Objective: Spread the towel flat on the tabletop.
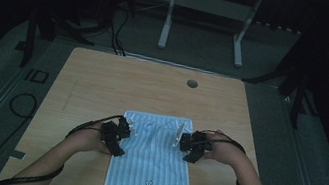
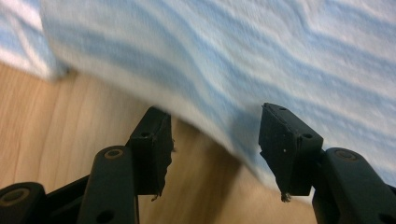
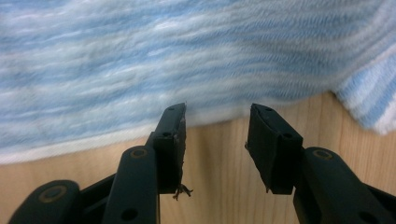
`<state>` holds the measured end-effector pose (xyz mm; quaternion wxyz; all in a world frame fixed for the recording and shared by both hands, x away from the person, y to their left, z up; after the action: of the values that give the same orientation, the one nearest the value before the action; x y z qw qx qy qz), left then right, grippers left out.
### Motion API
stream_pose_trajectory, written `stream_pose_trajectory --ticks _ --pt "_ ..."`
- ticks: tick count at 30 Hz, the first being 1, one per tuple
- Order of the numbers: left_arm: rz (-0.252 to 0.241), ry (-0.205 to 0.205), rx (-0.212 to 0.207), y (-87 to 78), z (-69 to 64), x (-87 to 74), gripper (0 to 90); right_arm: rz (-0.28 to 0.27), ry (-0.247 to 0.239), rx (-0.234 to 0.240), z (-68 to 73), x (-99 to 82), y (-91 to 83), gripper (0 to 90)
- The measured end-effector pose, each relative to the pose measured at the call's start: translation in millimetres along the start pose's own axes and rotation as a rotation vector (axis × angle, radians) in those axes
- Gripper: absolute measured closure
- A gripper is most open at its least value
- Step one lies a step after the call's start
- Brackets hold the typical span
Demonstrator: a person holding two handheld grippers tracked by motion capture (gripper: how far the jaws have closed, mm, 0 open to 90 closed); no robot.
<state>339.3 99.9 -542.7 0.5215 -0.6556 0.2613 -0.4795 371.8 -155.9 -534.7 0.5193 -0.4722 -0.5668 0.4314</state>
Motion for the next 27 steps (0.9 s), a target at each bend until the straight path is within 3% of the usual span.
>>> stream_pose_trajectory --ticks 3,8,9,10,12,14,15,16,19,24,25,27 --pt "-0.002 0.018 0.011 7.9 0.7 3.5 45.5 0.008 -0.007 0.011 -3.5 1.7 6.3 62.2" --pt "-0.016 0.029 -0.014 11.5 1.6 7.8 48.2 0.032 -0.014 0.033 -2.8 4.8 11.9 66.9" --pt "-0.015 0.035 -0.029 11.3 0.7 8.5 58.1 0.047 -0.007 0.05 -2.0 6.3 12.6 74.1" --pt "-0.015 0.039 -0.034 11.2 -0.7 9.1 58.1 0.047 -0.007 0.05 -2.0 6.3 12.6 74.1" --pt "-0.009 0.053 -0.055 10.8 -4.6 10.1 68.5 0.055 0.0 0.071 0.1 7.4 12.7 83.3" --pt "-0.003 0.051 -0.069 10.6 -6.3 10.5 81.3 0.06 -0.002 0.077 1.2 7.8 12.8 85.6" --pt "-0.006 0.053 -0.078 10.2 -8.0 10.4 81.3 0.07 -0.002 0.077 2.2 8.3 12.5 86.6" --pt "-0.004 0.052 -0.077 9.0 -7.7 9.8 87.8 0.073 0.0 0.087 4.4 8.6 11.0 87.5" --pt "-0.022 0.034 -0.06 2.9 -1.7 7.7 88.6 0.049 0.014 0.085 5.3 6.8 3.4 87.7" --pt "-0.081 -0.026 0.001 -21.0 14.3 6.7 88.9 -0.006 0.047 0.032 -5.2 0.9 -23.8 87.7" --pt "-0.096 -0.033 0.009 -27.0 15.4 7.3 88.9 -0.036 0.057 0.012 -8.0 0.2 -37.7 87.7" --pt "-0.127 -0.038 0.032 -40.3 14.3 9.6 88.9 -0.049 0.056 0.005 -8.3 0.3 -44.7 87.7"
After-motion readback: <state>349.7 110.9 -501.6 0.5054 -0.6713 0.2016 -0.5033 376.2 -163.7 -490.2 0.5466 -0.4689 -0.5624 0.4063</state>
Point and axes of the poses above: each handheld gripper's, and its own axes: y roughly forward along the jaws, x roughly out of its top, z roughly to its left, the point moved 3 cm from there along y, roughly forward along the jaws, and after that the axes turned 7 degrees about -z, right-handed, at the moved point
